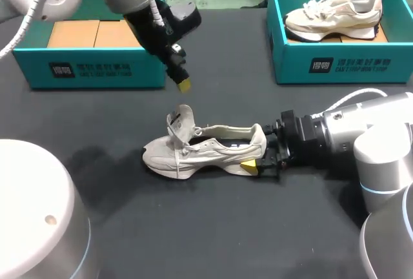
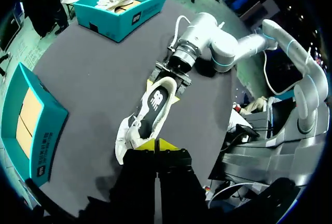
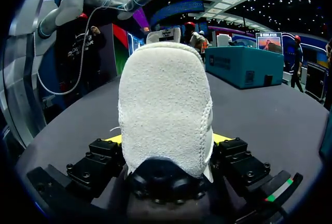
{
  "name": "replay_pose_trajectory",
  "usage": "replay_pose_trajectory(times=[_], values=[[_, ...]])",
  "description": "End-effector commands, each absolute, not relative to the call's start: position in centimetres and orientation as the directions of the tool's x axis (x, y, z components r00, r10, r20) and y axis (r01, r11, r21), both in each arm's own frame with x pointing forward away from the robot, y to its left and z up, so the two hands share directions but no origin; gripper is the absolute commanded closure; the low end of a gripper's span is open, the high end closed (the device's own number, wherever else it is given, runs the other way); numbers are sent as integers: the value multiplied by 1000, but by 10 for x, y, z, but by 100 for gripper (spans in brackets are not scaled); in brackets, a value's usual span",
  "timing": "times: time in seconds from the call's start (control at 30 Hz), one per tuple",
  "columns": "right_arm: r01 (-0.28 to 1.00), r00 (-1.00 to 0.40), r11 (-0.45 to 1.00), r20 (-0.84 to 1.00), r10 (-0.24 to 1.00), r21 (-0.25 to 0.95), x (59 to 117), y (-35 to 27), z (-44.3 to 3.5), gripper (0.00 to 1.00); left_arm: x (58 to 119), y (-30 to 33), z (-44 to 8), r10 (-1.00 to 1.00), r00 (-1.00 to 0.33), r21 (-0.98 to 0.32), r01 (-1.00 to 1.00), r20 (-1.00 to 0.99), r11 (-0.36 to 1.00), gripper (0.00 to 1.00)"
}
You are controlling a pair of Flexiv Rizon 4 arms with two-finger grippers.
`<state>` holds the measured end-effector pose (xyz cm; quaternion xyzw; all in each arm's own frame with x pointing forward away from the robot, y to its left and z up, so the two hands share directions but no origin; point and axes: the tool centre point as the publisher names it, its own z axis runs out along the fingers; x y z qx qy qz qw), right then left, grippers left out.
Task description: Take the shoe out of the shoebox, open the shoe tongue, remove and reinsert the insole, then place the shoe into the shoebox
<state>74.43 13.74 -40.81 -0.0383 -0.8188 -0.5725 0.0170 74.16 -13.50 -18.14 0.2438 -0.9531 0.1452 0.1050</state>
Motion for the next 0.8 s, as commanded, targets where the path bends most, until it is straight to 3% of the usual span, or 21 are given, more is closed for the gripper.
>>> replay_pose_trajectory(times=[0.03, 0.37, 0.8], values=[[83, -996, 346, 72, 44, 935, 744, 139, -410, 100, 752, -153, -179, -122, -967, -59, -138, 223, 989, 100], [83, -996, 346, 72, 44, 935, 744, 139, -410, 100, 752, -153, -179, -122, -967, -59, -138, 223, 989, 100], [83, -996, 346, 72, 44, 935, 744, 139, -410, 100, 720, -180, -211, 82, -992, -166, 65, 97, 984, 100]])
